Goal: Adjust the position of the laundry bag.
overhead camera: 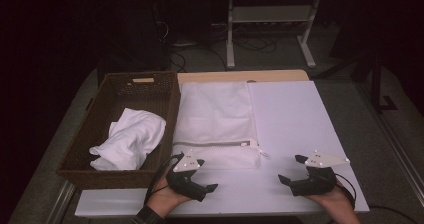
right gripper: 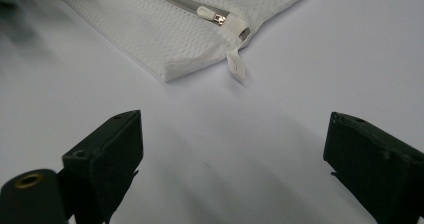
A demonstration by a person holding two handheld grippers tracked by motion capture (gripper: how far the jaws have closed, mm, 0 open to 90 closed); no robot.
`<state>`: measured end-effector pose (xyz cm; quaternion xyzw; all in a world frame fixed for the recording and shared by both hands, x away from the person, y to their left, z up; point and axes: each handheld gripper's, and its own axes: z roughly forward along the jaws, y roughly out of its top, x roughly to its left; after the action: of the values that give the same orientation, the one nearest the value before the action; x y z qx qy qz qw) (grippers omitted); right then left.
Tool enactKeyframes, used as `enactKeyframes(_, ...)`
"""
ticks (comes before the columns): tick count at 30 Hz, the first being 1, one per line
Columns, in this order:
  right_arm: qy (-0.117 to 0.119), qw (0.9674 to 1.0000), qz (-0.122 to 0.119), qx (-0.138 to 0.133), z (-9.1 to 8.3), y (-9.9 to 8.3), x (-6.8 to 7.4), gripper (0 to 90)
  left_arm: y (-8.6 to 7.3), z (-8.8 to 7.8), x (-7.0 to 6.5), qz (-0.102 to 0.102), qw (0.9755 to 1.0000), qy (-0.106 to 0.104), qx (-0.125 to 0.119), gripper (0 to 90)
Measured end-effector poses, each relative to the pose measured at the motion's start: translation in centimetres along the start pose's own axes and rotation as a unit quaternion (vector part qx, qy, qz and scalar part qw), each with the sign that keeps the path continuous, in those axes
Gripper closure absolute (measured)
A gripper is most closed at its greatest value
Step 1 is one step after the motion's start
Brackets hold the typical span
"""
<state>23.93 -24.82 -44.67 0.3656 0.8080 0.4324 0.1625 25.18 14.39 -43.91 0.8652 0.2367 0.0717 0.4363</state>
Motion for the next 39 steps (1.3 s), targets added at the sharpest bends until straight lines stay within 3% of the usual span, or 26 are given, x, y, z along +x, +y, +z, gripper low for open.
enactKeyframes(14, -0.004, 0.9997, 0.007, -0.021, 0.4, 1.2, -0.6, 8.7, -0.1, -0.2, 0.0, -0.004, 1.0, 0.0, -0.008, 11.3)
enactKeyframes(23, 0.005, 0.9994, 0.016, -0.03, 1.4, 2.2, -1.4, 9.9, 0.1, 0.2, 0.1, -0.004, 1.0, 0.008, 0.002, 11.3)
enactKeyframes(39, -0.001, 0.9991, 0.001, -0.042, 2.2, 4.3, -1.9, 10.0, -0.2, 0.0, -0.2, -0.003, 0.9999, 0.012, 0.011, 11.3)
